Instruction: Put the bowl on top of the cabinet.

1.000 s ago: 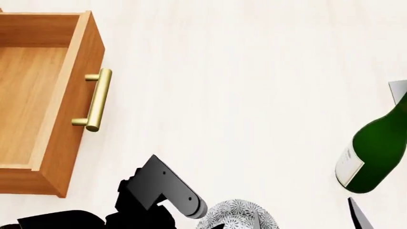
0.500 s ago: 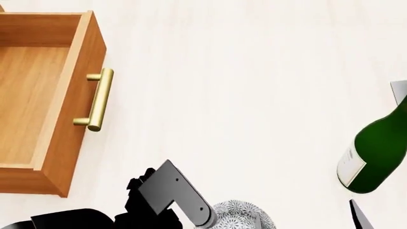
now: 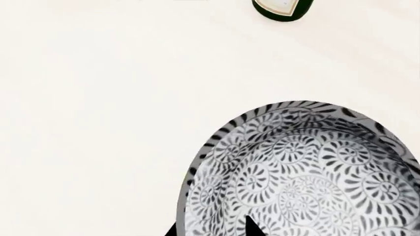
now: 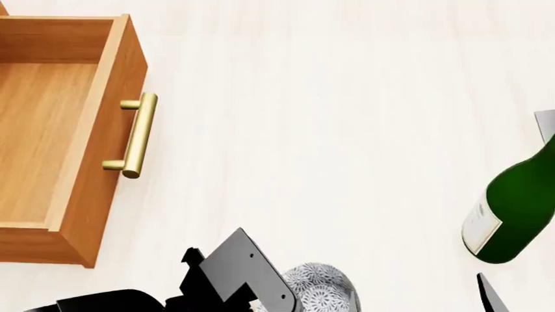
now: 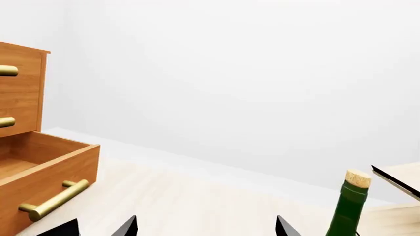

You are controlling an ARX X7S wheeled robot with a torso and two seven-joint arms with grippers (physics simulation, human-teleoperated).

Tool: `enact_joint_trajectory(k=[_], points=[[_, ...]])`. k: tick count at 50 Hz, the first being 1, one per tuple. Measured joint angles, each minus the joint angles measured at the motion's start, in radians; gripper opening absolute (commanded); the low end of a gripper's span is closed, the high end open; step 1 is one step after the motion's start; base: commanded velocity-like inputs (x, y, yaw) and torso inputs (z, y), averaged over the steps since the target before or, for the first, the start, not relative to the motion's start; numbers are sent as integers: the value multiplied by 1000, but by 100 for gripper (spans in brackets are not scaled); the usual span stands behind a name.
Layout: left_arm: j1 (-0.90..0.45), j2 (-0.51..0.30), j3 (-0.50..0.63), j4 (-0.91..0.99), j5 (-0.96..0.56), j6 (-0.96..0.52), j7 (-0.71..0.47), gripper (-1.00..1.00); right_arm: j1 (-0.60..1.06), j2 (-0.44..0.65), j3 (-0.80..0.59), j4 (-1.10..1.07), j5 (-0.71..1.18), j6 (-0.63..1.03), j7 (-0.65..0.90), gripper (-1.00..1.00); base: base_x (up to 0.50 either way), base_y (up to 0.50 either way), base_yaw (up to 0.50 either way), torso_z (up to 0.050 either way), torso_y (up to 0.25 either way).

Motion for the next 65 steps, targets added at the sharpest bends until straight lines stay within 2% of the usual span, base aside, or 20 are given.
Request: enact_joint_trajectory(k=[19, 40, 46, 51, 58, 65], points=[[10, -20, -32, 85, -13, -50, -22, -100, 1, 6, -3, -16, -4, 8, 4, 100, 0, 0, 0, 0, -2], [-66, -103, -186, 381, -92, -303, -163, -100, 23, 15, -24, -44, 22, 46, -8, 100, 0, 0, 0, 0, 0], [-142, -76, -290, 449, -191, -445, -225, -100, 33, 17, -27, -47, 37, 62, -10, 100, 0, 0, 0, 0, 0], [-235, -55, -364, 454, -356, -527, -351, -100, 36, 20, -24, -49, 49, 71, -10, 100, 0, 0, 0, 0, 0], [-367, -44, -413, 426, -582, -585, -542, -100, 38, 23, -16, -47, 69, 74, -10, 100, 0, 0, 0, 0, 0], [-492, -52, -440, 385, -732, -601, -673, -100, 41, 26, -12, -48, 84, 79, -10, 100, 0, 0, 0, 0, 0]])
